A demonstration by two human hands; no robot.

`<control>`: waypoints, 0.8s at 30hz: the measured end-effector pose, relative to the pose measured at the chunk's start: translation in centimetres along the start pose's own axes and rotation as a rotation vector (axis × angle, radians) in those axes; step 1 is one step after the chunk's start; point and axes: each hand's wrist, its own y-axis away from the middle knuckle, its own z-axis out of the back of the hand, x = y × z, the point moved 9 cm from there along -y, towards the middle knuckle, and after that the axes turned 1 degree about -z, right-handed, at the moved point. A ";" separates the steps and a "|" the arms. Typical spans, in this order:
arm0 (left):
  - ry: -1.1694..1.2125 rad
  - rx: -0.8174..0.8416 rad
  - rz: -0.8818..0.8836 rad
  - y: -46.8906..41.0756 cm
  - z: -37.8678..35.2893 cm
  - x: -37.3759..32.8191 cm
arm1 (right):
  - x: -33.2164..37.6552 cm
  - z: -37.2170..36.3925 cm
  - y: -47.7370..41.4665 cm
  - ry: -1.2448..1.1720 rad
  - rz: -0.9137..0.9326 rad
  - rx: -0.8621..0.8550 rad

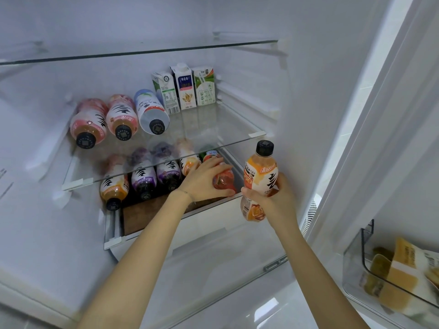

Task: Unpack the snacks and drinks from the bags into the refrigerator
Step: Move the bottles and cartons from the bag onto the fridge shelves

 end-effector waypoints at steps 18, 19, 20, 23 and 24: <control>0.028 -0.238 0.231 -0.4 3.2 5.3 | 0.7 -3.8 -3.0 -0.102 0.113 0.033; 0.021 -0.247 0.230 -0.3 3.3 5.2 | 0.7 -4.0 -3.1 -0.104 0.126 0.036; 0.022 -0.254 0.227 -0.3 3.4 5.1 | 0.8 -4.1 -3.2 -0.105 0.143 0.035; 0.021 -0.269 0.220 -0.3 3.5 5.0 | 0.7 -4.4 -3.8 -0.107 0.211 0.025; 0.012 -0.268 0.213 -0.3 3.5 4.9 | 0.5 -4.5 -4.0 -0.099 0.229 0.016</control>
